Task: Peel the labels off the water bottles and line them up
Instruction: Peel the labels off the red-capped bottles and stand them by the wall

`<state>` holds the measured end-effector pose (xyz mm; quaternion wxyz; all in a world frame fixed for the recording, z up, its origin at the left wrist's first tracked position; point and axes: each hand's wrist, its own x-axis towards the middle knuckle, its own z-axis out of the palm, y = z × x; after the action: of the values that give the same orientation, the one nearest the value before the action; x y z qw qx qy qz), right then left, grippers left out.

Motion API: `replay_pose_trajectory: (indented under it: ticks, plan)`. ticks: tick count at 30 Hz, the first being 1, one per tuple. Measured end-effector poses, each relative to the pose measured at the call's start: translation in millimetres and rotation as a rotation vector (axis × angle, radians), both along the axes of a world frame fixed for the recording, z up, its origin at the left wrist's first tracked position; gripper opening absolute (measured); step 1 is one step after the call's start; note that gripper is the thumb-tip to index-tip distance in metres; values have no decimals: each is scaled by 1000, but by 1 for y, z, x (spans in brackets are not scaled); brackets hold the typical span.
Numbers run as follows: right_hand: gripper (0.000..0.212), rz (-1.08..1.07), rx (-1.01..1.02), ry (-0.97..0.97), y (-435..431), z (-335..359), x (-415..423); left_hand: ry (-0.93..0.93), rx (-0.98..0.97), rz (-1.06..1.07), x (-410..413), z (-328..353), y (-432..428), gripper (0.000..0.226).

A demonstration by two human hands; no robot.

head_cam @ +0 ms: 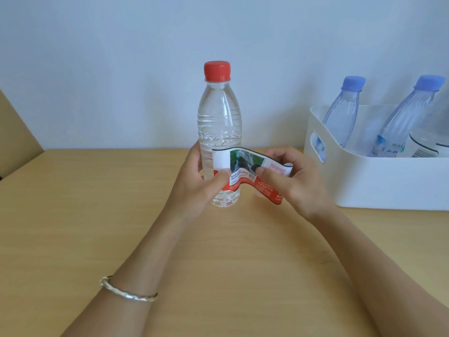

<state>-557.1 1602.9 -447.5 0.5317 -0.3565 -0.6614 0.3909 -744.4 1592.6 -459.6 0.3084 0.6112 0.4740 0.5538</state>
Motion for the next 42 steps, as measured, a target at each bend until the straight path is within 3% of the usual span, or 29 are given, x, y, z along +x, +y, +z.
replay_pose_trajectory:
  ticks: [3, 5, 8, 11, 18, 24, 29, 38, 42]
  plan:
    - [8, -14, 19, -51, 1, -1, 2, 12, 5, 38, -1, -2, 1, 58]
    - [18, -29, 49, -83, 0, -1, 0, 32, -11, 49, 0, -2, 1, 65]
    - [14, -29, 55, -120, -1, -2, -5, 42, -48, 71, 3, 0, 1, 55]
    - [6, 29, -4, -45, -1, -1, -7, 54, -87, 106, 4, 0, 2, 60]
    - [19, 16, -41, 53, 0, 2, 4, 37, -89, 216, 1, 0, 5, 69]
    - [28, -16, -39, -6, -2, 3, 1, 45, -57, 313, -1, 5, 8, 81]
    - [32, -109, -11, 66, 3, 6, 6, 111, -4, 400, -13, 0, 10, 110]
    - [4, -271, 56, -249, 10, -3, 4, 26, -46, 243, -9, 1, 1, 80]
    - [6, -275, -18, -154, 8, -1, 2, 31, -43, 148, -2, 0, -3, 70]
